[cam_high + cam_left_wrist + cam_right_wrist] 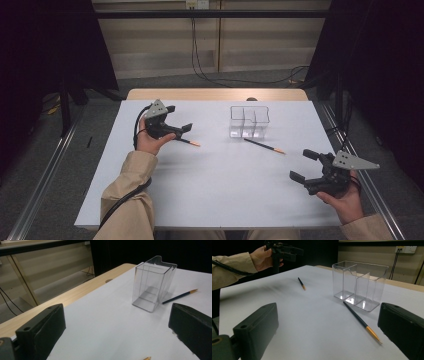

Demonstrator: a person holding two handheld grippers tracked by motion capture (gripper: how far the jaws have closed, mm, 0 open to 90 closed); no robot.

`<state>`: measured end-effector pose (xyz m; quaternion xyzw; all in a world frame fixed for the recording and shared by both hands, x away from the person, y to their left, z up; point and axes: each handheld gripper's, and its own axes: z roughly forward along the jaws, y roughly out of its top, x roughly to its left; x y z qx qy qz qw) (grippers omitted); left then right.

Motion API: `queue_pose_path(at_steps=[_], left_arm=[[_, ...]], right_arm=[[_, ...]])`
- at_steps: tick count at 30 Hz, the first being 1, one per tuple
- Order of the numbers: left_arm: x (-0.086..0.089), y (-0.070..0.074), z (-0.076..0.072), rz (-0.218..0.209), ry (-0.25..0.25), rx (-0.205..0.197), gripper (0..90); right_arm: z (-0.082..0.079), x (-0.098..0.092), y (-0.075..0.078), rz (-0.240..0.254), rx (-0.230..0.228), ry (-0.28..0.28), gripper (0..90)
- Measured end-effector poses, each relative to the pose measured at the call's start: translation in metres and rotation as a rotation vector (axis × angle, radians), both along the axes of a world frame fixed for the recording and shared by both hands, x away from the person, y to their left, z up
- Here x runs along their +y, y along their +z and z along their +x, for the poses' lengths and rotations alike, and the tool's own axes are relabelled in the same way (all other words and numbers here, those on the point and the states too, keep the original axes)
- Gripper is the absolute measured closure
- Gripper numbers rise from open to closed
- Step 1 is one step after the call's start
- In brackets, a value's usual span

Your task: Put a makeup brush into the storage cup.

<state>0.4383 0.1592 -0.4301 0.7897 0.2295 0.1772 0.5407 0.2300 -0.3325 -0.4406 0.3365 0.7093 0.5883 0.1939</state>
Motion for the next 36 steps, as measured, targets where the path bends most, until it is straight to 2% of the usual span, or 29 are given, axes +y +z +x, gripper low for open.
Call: queue_pose_path(at_steps=[5, 15, 23, 25, 29, 31, 33, 36], left_arm=[[-0.002, 0.006, 0.003, 0.070, -0.026, 0.030, 0.8], [-0.010, 0.012, 0.011, 0.176, -0.065, 0.111, 0.8], [-0.015, 0.015, 0.017, 0.278, -0.097, 0.154, 1.3], [-0.017, 0.015, 0.018, 0.292, -0.098, 0.170, 1.3], [-0.021, 0.016, 0.021, 0.348, -0.112, 0.193, 1.4], [-0.022, 0.017, 0.022, 0.385, -0.118, 0.192, 1.6], [-0.024, 0.017, 0.022, 0.383, -0.113, 0.202, 1.6], [-0.024, 0.018, 0.024, 0.403, -0.114, 0.200, 1.9]], right_arm=[[0.000, 0.000, 0.000, 0.000, -0.001, 0.004, 2.6], [0.000, 0.000, 0.000, -0.007, 0.003, 0.005, 2.7], [0.001, 0.001, -0.001, -0.012, 0.011, 0.016, 2.7], [0.001, 0.001, -0.001, -0.014, 0.010, 0.015, 2.7], [0.000, 0.001, -0.001, -0.014, 0.009, 0.017, 2.7], [0.000, 0.001, -0.001, -0.013, 0.009, 0.017, 2.7], [0.000, 0.001, -0.001, -0.014, 0.008, 0.017, 2.7], [0.000, 0.001, 0.000, -0.011, 0.008, 0.016, 2.7]])
